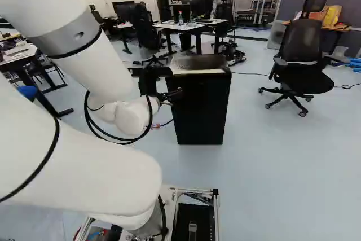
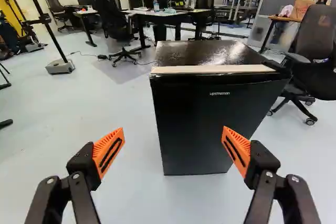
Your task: Grab a drink from the fridge
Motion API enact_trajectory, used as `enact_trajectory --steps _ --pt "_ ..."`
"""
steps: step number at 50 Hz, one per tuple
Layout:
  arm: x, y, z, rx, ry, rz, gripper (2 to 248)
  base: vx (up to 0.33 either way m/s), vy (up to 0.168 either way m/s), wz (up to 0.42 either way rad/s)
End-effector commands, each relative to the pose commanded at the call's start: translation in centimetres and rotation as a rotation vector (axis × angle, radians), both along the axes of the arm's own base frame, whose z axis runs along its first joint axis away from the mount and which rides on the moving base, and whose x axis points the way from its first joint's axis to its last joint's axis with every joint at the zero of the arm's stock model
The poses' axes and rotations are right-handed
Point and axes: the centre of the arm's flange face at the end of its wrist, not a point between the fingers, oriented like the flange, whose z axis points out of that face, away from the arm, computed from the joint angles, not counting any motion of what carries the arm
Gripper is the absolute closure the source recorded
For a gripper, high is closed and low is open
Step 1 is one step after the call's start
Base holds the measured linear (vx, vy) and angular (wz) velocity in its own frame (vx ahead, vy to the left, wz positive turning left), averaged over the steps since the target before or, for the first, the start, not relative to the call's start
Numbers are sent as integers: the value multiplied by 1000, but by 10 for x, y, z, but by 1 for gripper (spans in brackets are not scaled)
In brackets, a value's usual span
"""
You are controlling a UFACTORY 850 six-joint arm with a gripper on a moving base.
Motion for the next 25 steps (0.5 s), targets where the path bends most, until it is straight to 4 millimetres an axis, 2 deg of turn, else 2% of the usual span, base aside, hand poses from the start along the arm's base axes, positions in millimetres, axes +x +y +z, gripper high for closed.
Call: enact_trajectory --steps 25 --pt "0 0 0 0 0 0 3 35 38 -7"
